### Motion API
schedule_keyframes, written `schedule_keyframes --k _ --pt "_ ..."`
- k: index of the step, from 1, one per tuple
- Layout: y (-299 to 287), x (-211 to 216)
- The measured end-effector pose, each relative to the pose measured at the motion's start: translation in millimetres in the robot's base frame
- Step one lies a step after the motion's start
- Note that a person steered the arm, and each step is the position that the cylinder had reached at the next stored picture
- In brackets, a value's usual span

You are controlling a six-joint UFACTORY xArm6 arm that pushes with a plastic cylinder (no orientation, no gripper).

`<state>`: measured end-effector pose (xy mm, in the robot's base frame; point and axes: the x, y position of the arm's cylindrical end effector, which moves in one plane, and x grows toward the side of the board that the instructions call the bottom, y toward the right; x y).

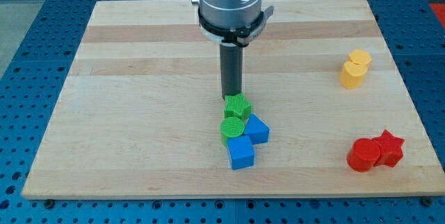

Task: Move the red circle to the right of the blue triangle

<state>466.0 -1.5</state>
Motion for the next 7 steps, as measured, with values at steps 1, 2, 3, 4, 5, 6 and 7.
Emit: schedule_keyframes --k 1,2,3,4,5,6,7 --pt "3 4" --pt "14 -3" --pt "48 -4" --pt "107 35" --pt "161 101" --pt "174 109" --pt "189 87"
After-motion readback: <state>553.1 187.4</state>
